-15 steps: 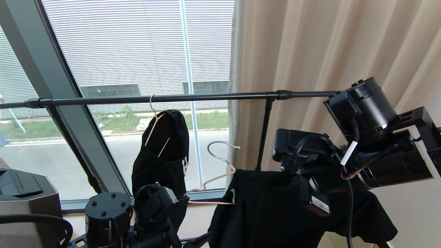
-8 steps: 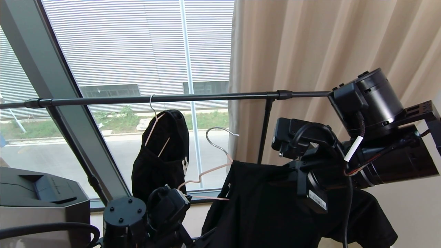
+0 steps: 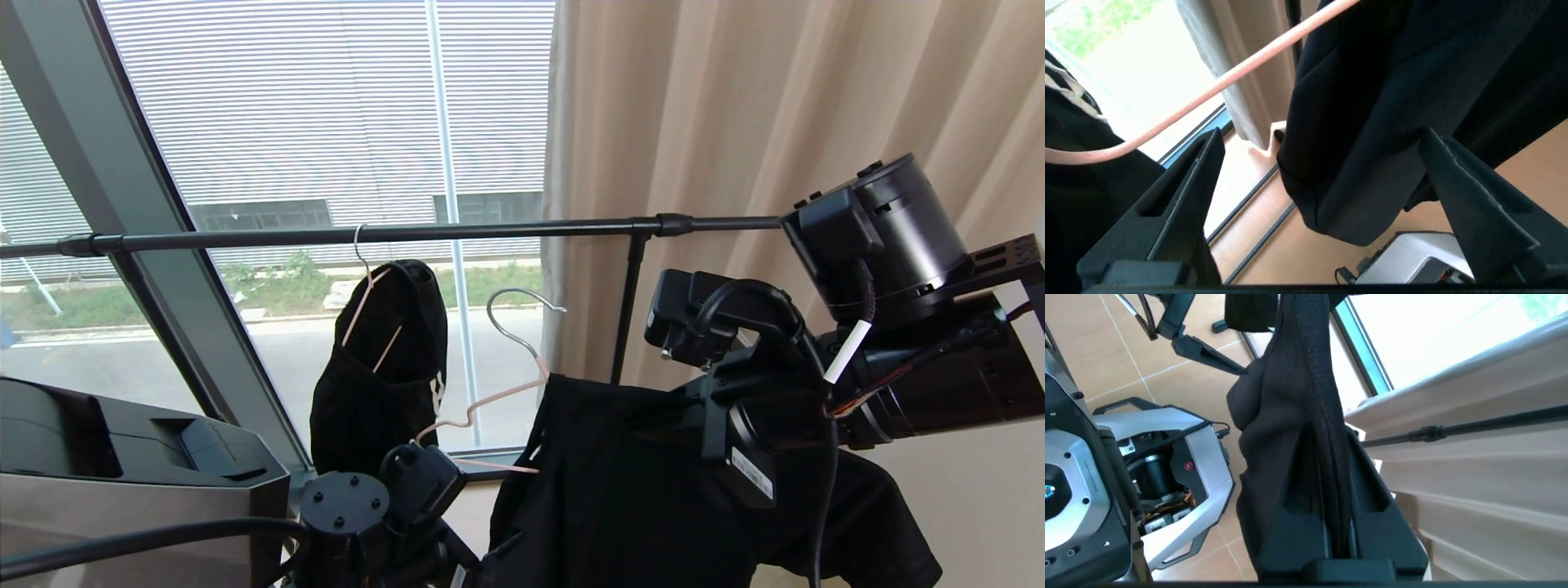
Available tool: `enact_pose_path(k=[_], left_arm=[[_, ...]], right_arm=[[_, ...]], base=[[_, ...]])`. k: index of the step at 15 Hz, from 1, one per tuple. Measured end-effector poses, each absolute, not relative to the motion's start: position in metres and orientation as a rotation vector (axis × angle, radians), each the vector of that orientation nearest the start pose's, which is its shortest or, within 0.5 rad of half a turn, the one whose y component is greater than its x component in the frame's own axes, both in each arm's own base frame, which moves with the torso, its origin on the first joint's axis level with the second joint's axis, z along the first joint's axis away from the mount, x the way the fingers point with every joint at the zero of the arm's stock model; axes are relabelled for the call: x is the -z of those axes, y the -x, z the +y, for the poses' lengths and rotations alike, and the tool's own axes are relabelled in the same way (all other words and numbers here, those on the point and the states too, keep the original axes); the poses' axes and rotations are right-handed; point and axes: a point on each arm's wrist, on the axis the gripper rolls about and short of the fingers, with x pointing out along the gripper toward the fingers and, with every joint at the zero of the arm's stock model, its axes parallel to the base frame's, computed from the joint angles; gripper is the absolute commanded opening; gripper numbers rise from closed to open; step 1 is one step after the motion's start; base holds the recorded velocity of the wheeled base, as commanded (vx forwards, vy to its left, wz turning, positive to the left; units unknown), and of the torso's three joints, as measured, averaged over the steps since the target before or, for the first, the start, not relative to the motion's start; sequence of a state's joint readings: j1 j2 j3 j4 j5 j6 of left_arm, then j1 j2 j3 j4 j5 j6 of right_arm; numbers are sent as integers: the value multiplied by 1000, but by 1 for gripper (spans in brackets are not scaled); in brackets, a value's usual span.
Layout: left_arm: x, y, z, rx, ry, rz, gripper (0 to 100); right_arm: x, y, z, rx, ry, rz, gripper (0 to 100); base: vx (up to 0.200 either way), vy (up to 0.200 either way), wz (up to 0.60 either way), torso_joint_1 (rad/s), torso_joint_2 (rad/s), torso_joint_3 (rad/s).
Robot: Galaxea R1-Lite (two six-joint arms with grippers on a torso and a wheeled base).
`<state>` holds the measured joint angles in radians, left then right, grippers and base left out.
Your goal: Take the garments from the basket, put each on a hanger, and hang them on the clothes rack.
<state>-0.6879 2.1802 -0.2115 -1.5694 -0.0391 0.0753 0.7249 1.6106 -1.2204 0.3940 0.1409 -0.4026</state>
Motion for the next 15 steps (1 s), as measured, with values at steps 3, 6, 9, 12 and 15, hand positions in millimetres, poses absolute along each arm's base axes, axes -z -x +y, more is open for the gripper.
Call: enact_pose_path(k=[3, 6, 9, 12, 15], left_arm=[[-24, -206, -172, 751, -156, 341, 100], [-31, -207, -171, 752, -99, 331, 100], [-32, -200, -172, 815, -90, 346, 100], [-32, -194, -176, 839, -95, 352, 100], [-28, -194, -179, 838, -100, 360, 0]], right_arm=[[-232, -202, 183, -971, 587, 600, 0], [-233, -202, 183, -969, 585, 598, 0], [-235, -203, 183, -968, 578, 592, 0], [-238, -203, 184, -980, 555, 584, 0], [-240, -201, 185, -1021, 531, 582, 0]], base=[[0, 0, 0, 0, 0, 0], [0, 0, 0, 0, 0, 0], [0, 0, 0, 0, 0, 0], [0, 0, 0, 0, 0, 0], [0, 0, 0, 0, 0, 0]])
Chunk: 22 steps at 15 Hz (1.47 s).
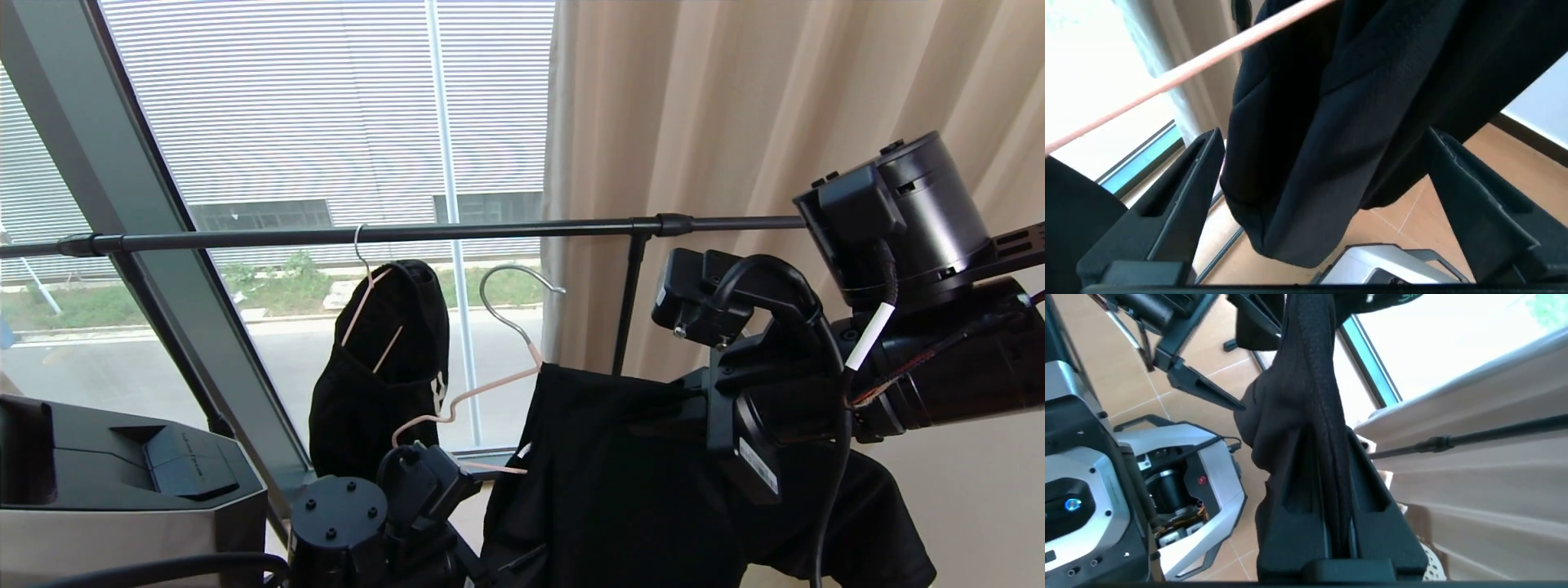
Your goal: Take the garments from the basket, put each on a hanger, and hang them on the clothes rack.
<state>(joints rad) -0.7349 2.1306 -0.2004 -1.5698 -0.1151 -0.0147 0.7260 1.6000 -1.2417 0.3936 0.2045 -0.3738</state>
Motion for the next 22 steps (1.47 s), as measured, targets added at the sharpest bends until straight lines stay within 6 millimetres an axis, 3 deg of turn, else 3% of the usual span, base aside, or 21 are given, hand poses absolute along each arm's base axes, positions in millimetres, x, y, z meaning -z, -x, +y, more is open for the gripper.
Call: enact_pose_path(k=[8, 22], left_arm=[[-25, -195, -180, 839, -101, 368, 0], [-32, -212, -164, 767, -99, 325, 0]], right_arm=[[-242, -199, 181, -1017, 527, 577, 0], [-243, -195, 144, -916, 488, 592, 0]], base=[[0, 0, 0, 0, 0, 0], [0, 0, 0, 0, 0, 0]])
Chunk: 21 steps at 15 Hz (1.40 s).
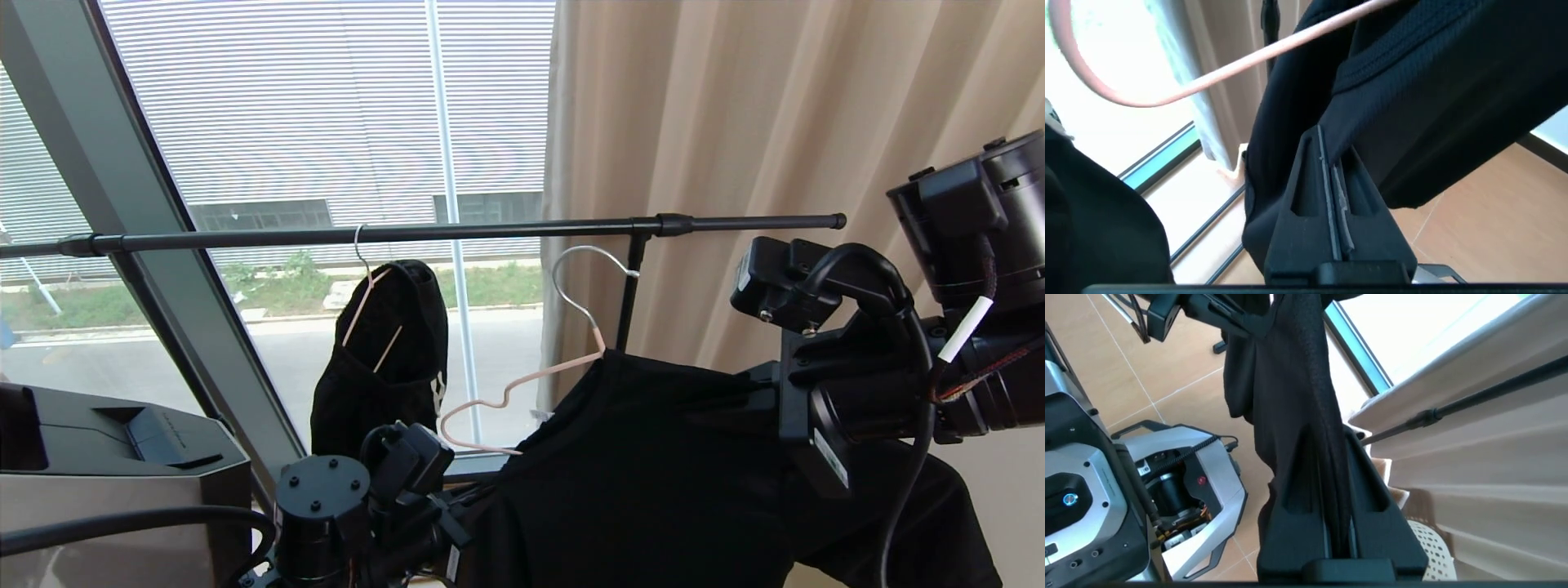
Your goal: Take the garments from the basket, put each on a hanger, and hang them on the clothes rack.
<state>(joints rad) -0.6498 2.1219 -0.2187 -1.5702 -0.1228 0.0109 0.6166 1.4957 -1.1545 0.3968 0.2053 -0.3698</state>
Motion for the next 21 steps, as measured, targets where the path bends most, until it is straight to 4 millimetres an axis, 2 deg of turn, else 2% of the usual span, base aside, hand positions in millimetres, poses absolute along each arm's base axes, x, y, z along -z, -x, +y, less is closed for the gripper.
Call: enact_pose_path(k=[9, 21], left_arm=[[-39, -225, -149, 704, -152, 271, 0], [-59, -238, -132, 631, -136, 182, 0]], right_arm=[[-243, -188, 127, -874, 474, 596, 0], [-242, -172, 108, -834, 466, 592, 0]], base=[[0, 0, 0, 0, 0, 0], [0, 0, 0, 0, 0, 0]])
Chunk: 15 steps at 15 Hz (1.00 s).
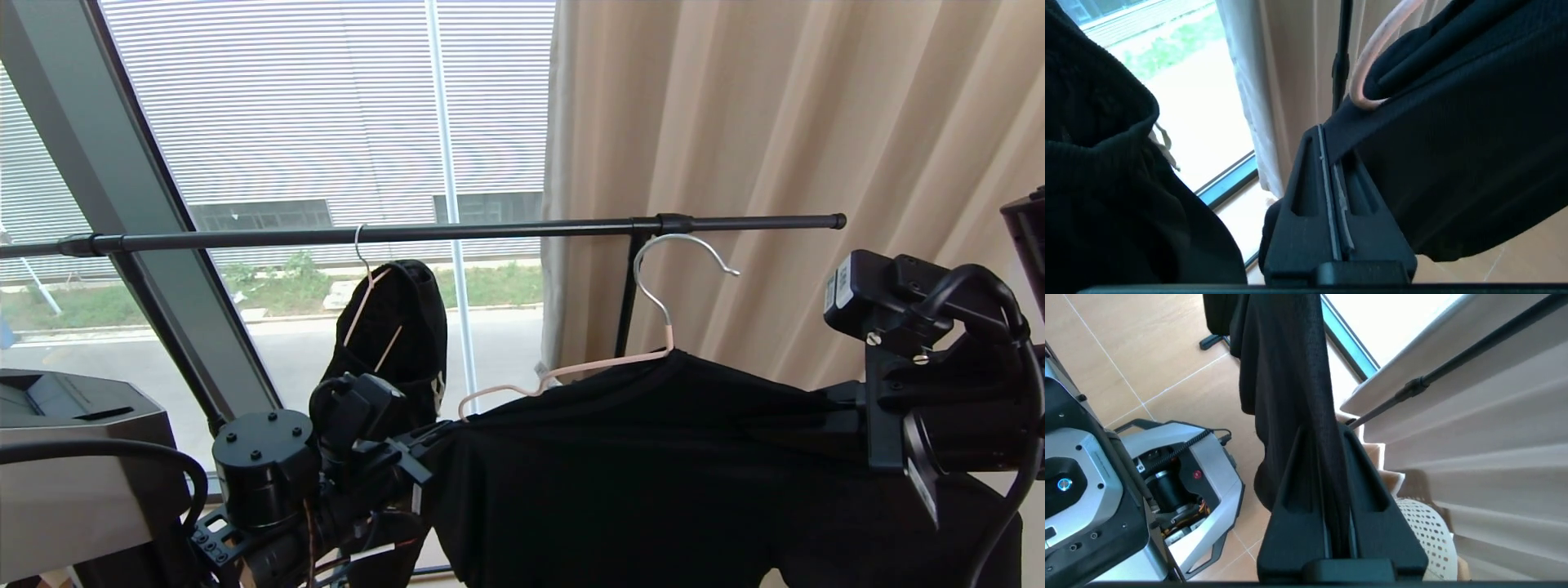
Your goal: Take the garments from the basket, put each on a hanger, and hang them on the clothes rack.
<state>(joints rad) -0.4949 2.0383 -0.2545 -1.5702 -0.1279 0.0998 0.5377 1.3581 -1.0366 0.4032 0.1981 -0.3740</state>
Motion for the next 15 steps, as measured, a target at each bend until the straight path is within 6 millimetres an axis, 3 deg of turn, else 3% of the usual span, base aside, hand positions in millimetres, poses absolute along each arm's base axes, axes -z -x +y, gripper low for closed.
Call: enact_pose_path(k=[8, 15], left_arm=[[-67, -242, -128, 609, -122, 152, 0], [-89, -225, -134, 656, -105, 79, 0]], right_arm=[[-239, -170, 103, -821, 463, 598, 0], [-233, -174, 108, -898, 423, 600, 0]], base=[[0, 0, 0, 0, 0, 0], [0, 0, 0, 0, 0, 0]])
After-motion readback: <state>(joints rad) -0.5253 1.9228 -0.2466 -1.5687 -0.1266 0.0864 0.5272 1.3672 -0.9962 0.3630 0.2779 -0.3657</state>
